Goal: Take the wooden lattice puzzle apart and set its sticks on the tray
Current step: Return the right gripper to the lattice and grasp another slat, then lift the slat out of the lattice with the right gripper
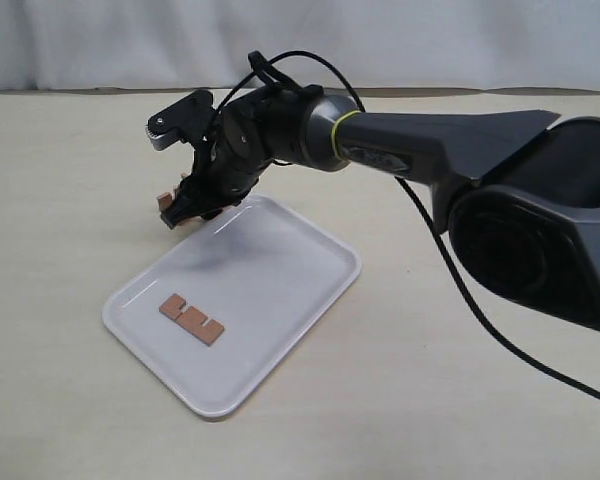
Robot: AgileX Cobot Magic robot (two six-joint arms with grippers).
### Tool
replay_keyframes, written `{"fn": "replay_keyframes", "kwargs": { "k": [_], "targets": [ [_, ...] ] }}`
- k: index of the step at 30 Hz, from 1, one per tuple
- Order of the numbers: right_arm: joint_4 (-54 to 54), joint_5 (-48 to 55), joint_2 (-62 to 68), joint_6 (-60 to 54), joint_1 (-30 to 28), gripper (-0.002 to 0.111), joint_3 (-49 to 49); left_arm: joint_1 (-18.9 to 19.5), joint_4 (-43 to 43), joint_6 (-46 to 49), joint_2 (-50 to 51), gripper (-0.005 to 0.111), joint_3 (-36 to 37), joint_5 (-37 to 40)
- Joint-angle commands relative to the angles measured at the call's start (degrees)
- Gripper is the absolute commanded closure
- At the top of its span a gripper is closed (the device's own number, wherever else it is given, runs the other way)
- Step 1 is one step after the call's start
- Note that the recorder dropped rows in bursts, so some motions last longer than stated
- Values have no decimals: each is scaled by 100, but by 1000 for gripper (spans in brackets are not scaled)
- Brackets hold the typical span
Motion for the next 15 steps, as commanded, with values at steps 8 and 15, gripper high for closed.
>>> {"fn": "replay_keyframes", "kwargs": {
  "k": [8,15],
  "targets": [
    [-138,-221,112,37,-30,81,-42,1,16,-16,-11,107,18,-55],
    [-378,-232,111,37,-30,104,-42,1,16,-16,-11,107,18,-40]
  ]
}}
